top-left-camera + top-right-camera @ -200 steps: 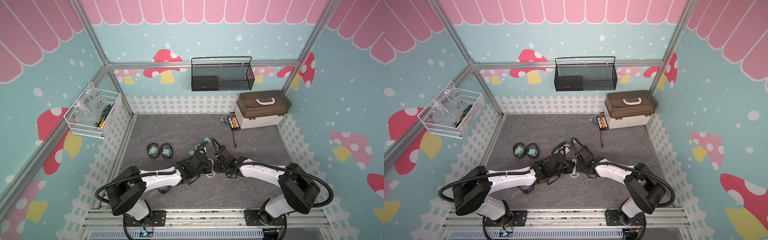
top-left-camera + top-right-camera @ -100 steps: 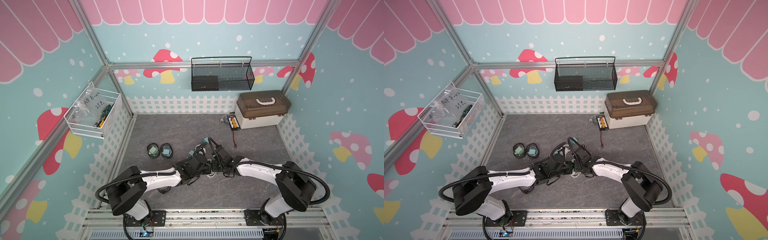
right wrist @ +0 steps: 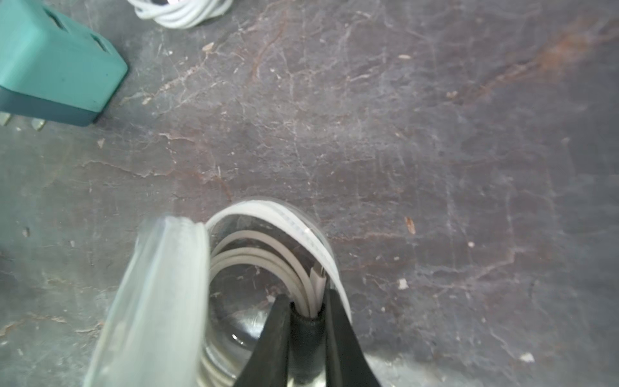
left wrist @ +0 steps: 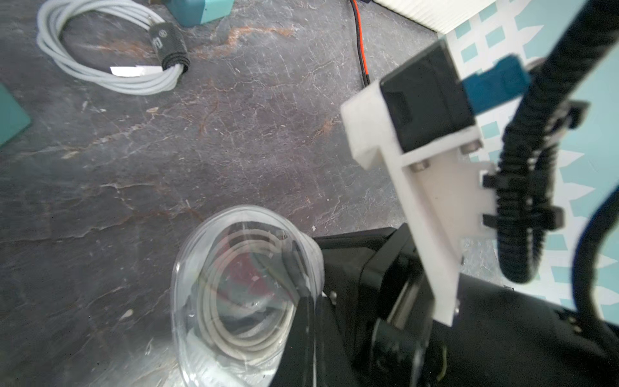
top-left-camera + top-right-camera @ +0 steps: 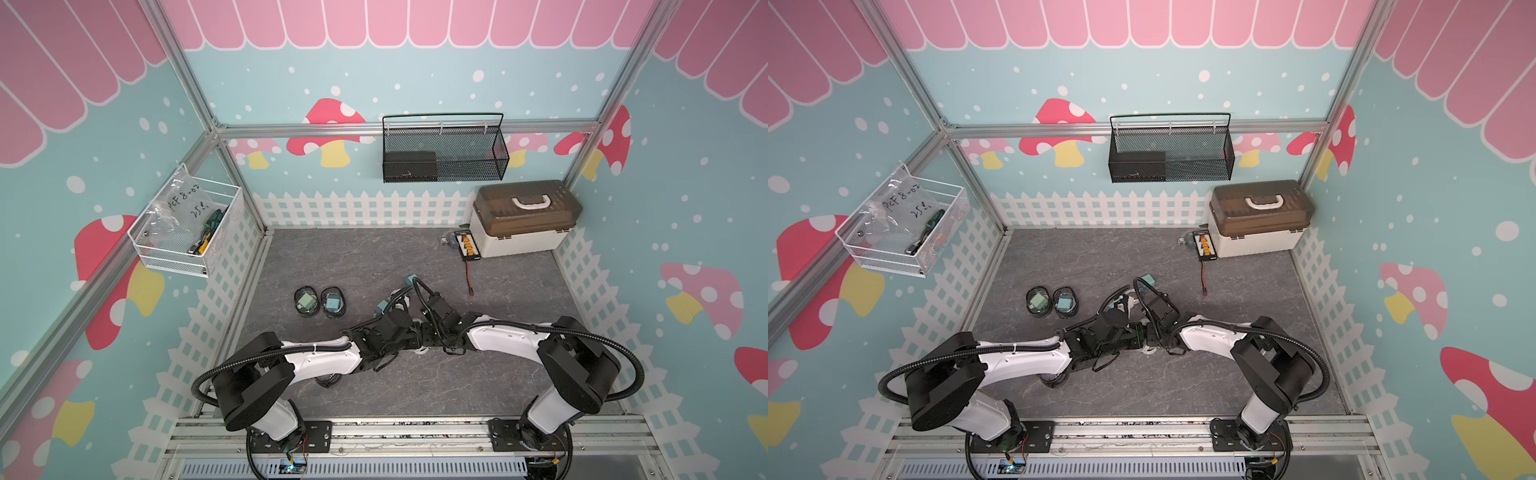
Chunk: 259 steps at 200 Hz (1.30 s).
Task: Pack away charging kits
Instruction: Adjust the charging cable in the storage bag.
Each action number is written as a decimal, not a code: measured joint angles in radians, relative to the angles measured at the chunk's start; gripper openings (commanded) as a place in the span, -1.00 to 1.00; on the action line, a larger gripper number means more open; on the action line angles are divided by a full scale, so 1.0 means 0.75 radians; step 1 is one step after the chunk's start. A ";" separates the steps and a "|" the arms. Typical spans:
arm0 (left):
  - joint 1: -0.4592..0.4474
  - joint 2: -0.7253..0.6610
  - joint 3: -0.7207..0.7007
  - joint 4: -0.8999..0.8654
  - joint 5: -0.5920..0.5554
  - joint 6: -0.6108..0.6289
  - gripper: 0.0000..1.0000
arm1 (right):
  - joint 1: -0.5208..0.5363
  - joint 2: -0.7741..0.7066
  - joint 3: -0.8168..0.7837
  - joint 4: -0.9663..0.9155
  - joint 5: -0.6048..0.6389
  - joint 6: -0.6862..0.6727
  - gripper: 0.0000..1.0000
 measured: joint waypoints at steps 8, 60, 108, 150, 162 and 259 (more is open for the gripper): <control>0.001 0.000 -0.009 0.011 -0.003 -0.002 -1.00 | -0.001 0.008 0.012 0.001 -0.006 0.004 -0.92; 0.010 -0.001 -0.042 0.095 -0.003 -0.016 -1.00 | -0.010 0.009 0.013 0.003 -0.013 0.071 -0.99; 0.011 -0.008 -0.054 0.137 -0.001 -0.037 -1.00 | -0.051 0.011 0.014 0.004 -0.023 0.120 -1.00; 0.011 -0.036 -0.064 0.135 -0.033 -0.037 -1.00 | -0.066 0.057 0.090 -0.066 -0.022 0.146 -1.00; 0.011 -0.039 -0.064 0.132 -0.045 -0.037 -1.00 | -0.064 0.067 0.109 -0.087 -0.019 0.151 -0.98; -0.010 -0.125 -0.089 0.079 -0.007 -0.042 -1.00 | -0.064 -0.017 0.121 -0.102 0.062 0.163 -0.21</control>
